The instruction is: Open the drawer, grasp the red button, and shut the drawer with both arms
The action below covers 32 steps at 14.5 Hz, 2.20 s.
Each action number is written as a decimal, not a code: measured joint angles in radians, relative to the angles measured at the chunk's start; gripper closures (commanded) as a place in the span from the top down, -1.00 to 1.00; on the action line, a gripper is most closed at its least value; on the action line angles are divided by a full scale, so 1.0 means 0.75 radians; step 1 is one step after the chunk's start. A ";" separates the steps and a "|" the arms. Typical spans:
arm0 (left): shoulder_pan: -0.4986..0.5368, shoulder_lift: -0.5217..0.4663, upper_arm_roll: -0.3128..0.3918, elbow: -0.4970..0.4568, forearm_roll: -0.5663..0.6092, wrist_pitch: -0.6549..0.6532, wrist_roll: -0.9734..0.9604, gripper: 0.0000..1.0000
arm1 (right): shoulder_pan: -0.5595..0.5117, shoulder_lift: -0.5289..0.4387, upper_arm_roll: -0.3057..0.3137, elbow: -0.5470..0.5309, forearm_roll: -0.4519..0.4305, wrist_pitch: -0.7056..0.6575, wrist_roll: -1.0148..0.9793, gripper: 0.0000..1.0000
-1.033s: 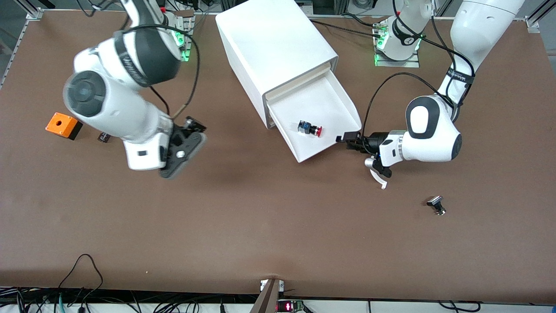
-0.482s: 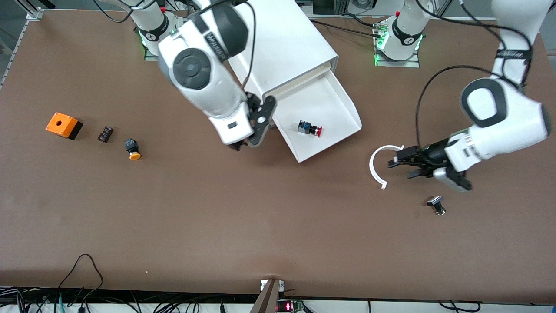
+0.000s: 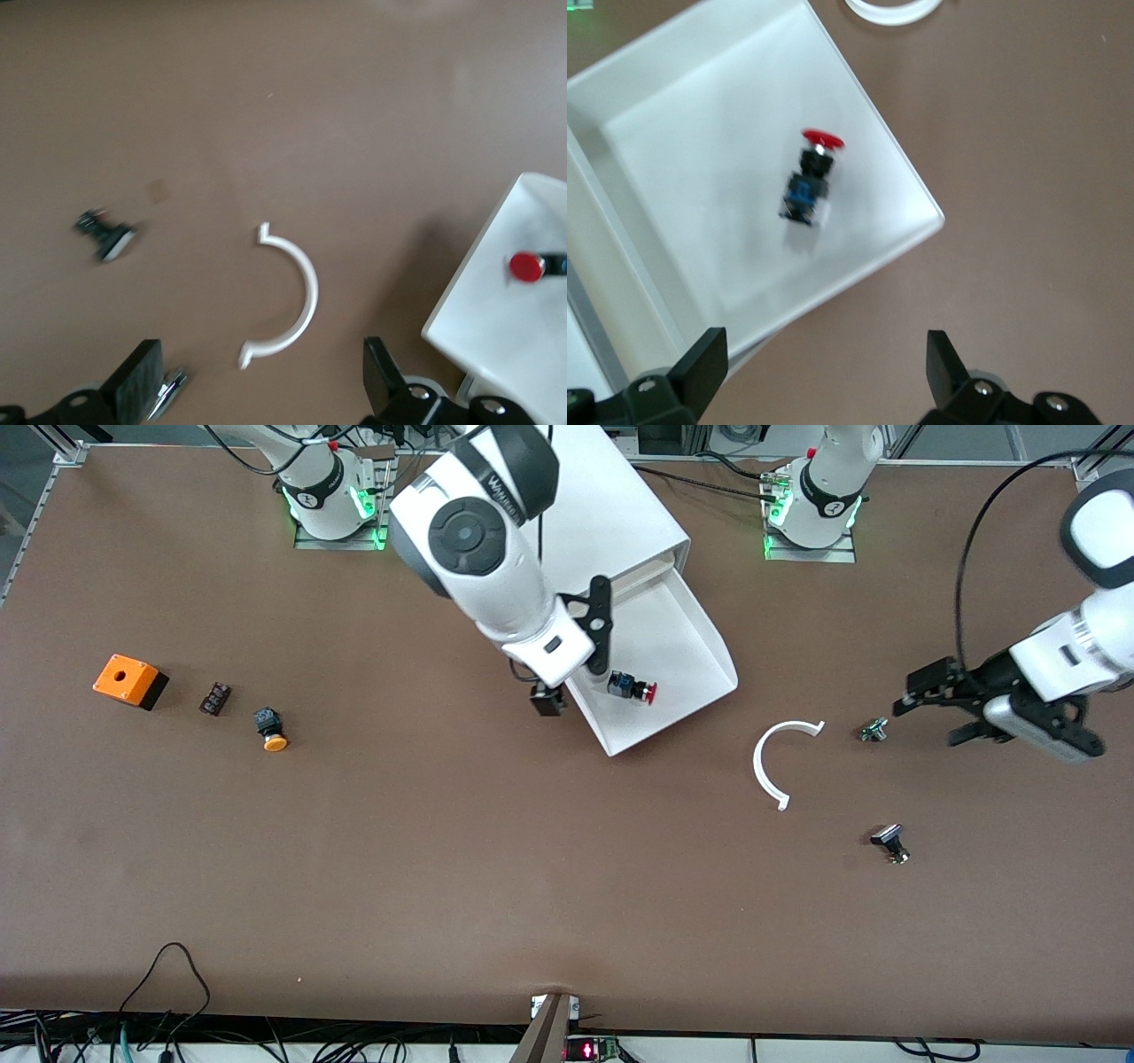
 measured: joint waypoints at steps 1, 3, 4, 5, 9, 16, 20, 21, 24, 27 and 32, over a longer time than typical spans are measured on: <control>0.000 -0.012 0.024 0.044 0.066 -0.074 -0.001 0.99 | 0.033 0.018 0.000 0.023 0.000 0.006 -0.001 0.99; 0.000 -0.019 0.054 0.138 0.199 -0.220 -0.011 0.99 | 0.095 0.054 -0.005 0.045 -0.015 0.031 -0.004 0.99; -0.002 -0.020 0.056 0.179 0.255 -0.279 -0.042 0.99 | 0.122 0.071 -0.013 0.050 -0.033 0.034 -0.008 0.99; -0.012 -0.020 0.055 0.209 0.301 -0.321 -0.092 0.99 | 0.146 0.089 -0.023 0.051 -0.049 0.035 -0.011 0.99; -0.102 -0.020 0.045 0.235 0.392 -0.394 -0.354 0.99 | 0.199 0.151 -0.053 0.053 -0.072 0.039 -0.017 0.99; -0.180 -0.020 0.041 0.264 0.420 -0.475 -0.558 0.99 | 0.205 0.246 -0.059 0.055 -0.072 0.157 -0.017 0.99; -0.184 -0.018 0.040 0.288 0.420 -0.480 -0.559 0.99 | 0.207 0.281 -0.060 0.056 -0.071 0.185 0.081 0.99; -0.184 -0.016 0.040 0.290 0.420 -0.480 -0.559 0.99 | 0.207 0.285 -0.060 0.056 -0.071 0.190 0.096 0.99; -0.183 0.009 0.043 0.290 0.420 -0.480 -0.561 0.99 | 0.207 0.287 -0.060 0.056 -0.071 0.191 0.176 0.99; -0.184 0.020 0.042 0.293 0.406 -0.480 -0.561 0.99 | 0.208 0.287 -0.060 0.056 -0.071 0.190 0.251 0.99; -0.184 0.021 0.041 0.299 0.403 -0.479 -0.562 0.99 | 0.212 0.295 -0.060 0.056 -0.071 0.189 0.286 0.92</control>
